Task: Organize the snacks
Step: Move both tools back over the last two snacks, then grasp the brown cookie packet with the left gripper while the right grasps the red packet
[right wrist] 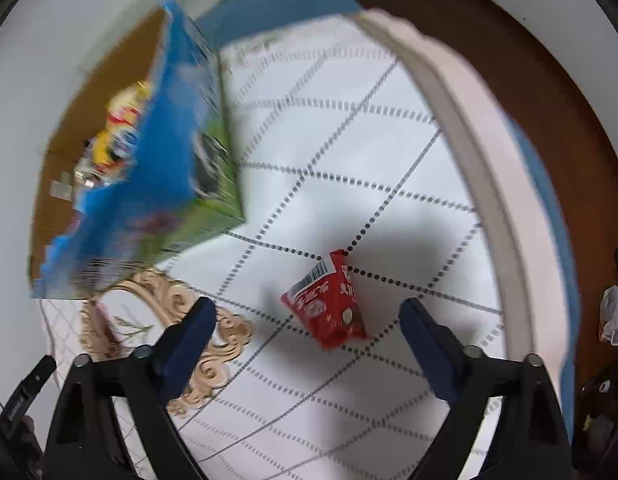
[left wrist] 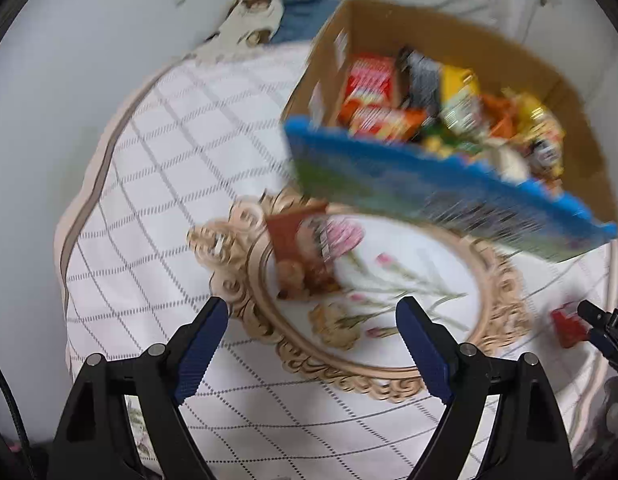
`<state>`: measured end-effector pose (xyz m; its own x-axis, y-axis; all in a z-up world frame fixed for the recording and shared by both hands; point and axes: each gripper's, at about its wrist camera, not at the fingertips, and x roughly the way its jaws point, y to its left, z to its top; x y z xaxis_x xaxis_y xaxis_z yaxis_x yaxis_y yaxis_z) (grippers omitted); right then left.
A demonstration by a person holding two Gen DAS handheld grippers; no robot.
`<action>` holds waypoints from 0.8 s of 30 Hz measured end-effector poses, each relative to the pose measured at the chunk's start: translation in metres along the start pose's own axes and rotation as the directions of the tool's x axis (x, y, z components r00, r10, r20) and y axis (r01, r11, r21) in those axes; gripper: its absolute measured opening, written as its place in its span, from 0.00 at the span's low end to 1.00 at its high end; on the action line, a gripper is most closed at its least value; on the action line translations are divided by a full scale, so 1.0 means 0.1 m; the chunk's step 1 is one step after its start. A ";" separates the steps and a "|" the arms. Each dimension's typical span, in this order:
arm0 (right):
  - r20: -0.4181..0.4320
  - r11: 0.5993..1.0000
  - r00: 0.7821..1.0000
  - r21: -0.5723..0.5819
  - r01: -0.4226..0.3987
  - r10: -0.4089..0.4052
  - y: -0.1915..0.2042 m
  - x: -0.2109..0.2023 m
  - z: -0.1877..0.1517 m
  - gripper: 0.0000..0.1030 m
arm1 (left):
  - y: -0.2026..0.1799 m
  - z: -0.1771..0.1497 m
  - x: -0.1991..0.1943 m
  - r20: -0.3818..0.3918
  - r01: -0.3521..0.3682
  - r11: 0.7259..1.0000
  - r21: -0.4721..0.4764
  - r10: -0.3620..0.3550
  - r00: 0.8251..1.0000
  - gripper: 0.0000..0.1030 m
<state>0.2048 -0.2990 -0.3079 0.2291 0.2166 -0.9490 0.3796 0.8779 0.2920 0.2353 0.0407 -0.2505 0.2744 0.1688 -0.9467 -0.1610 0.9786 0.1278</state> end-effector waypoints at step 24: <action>-0.074 0.961 0.996 -0.275 0.033 -0.055 1.33 0.65 -0.67 0.46 | 0.47 0.58 1.40 -0.287 0.213 0.964 -0.157 -0.250 0.925 0.80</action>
<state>0.2102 -0.1400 -0.3387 0.1411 0.1984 -0.9699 0.1260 0.9681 0.2164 0.3207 0.1168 -0.3600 0.0225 -0.1227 -0.9922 -0.2456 0.9614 -0.1244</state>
